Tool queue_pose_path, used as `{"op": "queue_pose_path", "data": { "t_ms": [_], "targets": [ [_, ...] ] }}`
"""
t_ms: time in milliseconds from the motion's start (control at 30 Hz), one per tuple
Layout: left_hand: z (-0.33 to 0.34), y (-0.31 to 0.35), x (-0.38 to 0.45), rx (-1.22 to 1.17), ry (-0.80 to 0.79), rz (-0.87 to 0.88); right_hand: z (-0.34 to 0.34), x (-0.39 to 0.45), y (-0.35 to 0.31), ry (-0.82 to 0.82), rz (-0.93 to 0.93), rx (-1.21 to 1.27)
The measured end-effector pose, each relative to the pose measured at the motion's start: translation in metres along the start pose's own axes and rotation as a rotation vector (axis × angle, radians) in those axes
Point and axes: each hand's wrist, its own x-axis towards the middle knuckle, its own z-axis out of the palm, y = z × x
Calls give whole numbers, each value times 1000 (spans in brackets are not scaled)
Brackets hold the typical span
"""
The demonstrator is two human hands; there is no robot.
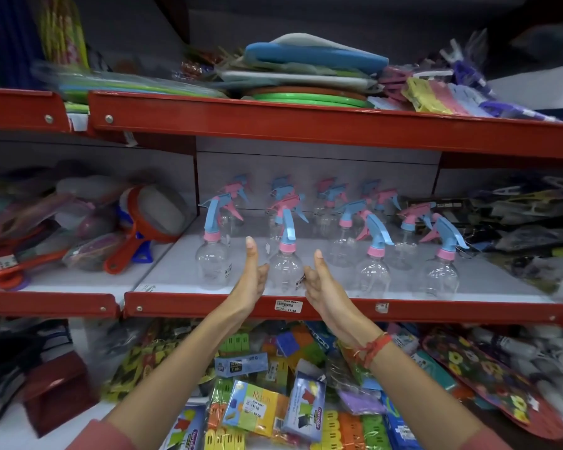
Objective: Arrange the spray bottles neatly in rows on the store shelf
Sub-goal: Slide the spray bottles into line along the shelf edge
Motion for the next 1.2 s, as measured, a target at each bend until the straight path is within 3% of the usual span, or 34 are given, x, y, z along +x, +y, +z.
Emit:
{"op": "queue_pose_path", "data": {
  "t_ms": [133,200,333,433,533,700,833,967,1200],
  "targets": [
    [-4,-5,-2,21,-2,11,-1,2,6,30,18,-46],
    [-6,-10,-7,31,20,43,2,4,12,129,-12,-74],
    [-19,-23,-21,-19,250,255,19,-7,18,356,-256,-47],
    [-36,-26,-31,-99,530,415,42,-6,20,284,-348,-44],
    [-59,-25,-30,-74,664,367,65,11,15,91,-263,-48],
    [-85,-12,-6,-35,489,82,100,48,0,-122,-80,-2],
    [-100,-11,12,-50,460,3,114,64,-4,-145,-22,18],
    [-106,-12,7,-18,324,-51,122,69,-2,-168,47,-19],
    [-110,-11,-10,52,245,-29,114,64,9,-222,-3,-32]
  ]
}}
